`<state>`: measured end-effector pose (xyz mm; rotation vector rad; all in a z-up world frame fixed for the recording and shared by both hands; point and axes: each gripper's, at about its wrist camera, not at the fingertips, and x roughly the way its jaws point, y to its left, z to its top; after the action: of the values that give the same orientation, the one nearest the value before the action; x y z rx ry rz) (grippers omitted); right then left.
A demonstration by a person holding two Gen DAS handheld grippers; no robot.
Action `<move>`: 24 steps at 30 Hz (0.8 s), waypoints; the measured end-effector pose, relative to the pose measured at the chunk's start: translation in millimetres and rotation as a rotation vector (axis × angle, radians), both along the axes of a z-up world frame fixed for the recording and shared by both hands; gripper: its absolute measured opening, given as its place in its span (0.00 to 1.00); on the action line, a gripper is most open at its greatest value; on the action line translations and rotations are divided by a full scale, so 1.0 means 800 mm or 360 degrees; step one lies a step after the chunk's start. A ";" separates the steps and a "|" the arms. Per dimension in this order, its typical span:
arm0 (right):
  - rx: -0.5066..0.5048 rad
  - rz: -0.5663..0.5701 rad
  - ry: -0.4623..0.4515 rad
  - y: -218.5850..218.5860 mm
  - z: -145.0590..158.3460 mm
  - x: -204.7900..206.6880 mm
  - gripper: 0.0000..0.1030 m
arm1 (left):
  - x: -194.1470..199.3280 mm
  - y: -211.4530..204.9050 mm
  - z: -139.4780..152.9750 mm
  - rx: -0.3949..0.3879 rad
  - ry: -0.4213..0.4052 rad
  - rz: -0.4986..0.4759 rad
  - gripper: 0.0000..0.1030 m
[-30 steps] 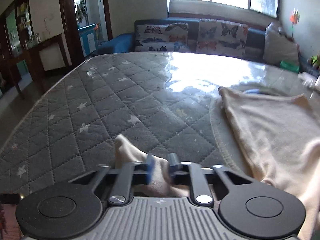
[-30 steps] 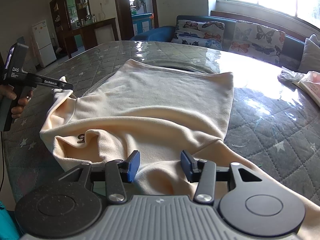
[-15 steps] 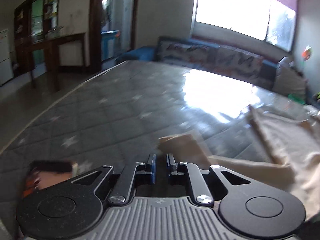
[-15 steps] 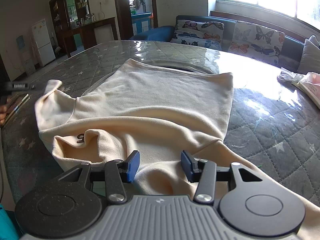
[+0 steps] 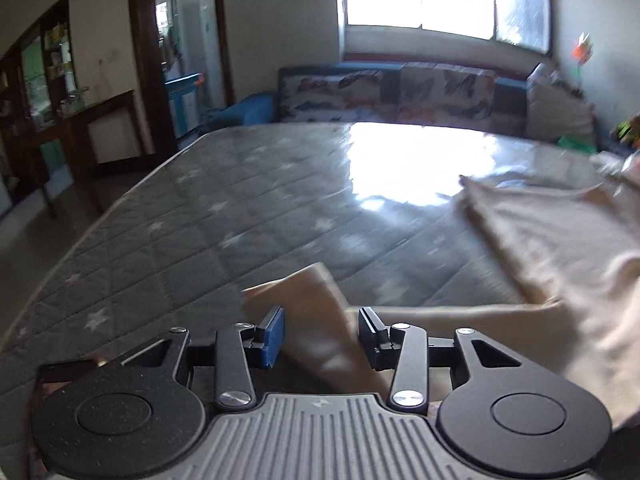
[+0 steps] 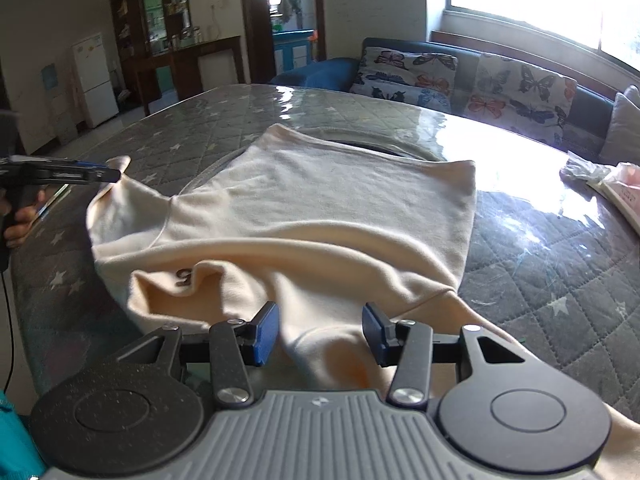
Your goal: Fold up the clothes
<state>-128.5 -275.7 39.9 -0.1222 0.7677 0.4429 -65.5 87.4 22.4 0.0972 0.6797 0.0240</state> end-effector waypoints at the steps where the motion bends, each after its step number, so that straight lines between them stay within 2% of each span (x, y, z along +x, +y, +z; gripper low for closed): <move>1: -0.0009 0.0008 0.0005 0.001 -0.001 -0.002 0.45 | -0.002 0.007 -0.002 0.0022 -0.0005 0.0038 0.45; 6: -0.0049 0.0025 0.0015 -0.002 0.001 -0.014 0.44 | -0.012 0.035 0.002 0.0163 -0.0044 0.0264 0.45; 10: -0.0037 0.0031 -0.0030 -0.003 0.015 -0.027 0.44 | -0.021 0.028 0.022 0.0248 -0.0135 0.0351 0.44; 11: -0.0029 0.0043 -0.0047 0.000 0.019 -0.030 0.44 | -0.027 0.018 0.030 0.0207 -0.0162 0.0278 0.44; 13: -0.0006 0.0082 -0.0085 0.008 0.027 -0.035 0.43 | -0.042 -0.011 0.045 0.0107 -0.0215 0.0034 0.44; 18: -0.0014 0.0175 -0.0091 0.032 0.026 -0.033 0.34 | -0.061 -0.087 0.045 0.0001 -0.0155 -0.0452 0.44; 24: -0.0036 0.0185 -0.0043 0.044 0.012 -0.026 0.25 | -0.083 -0.177 0.046 -0.0128 -0.0079 -0.1033 0.44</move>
<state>-149.4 -240.4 49.6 -0.1944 0.7413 0.5419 -132.2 -54.2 58.8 0.2354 0.5735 -0.6220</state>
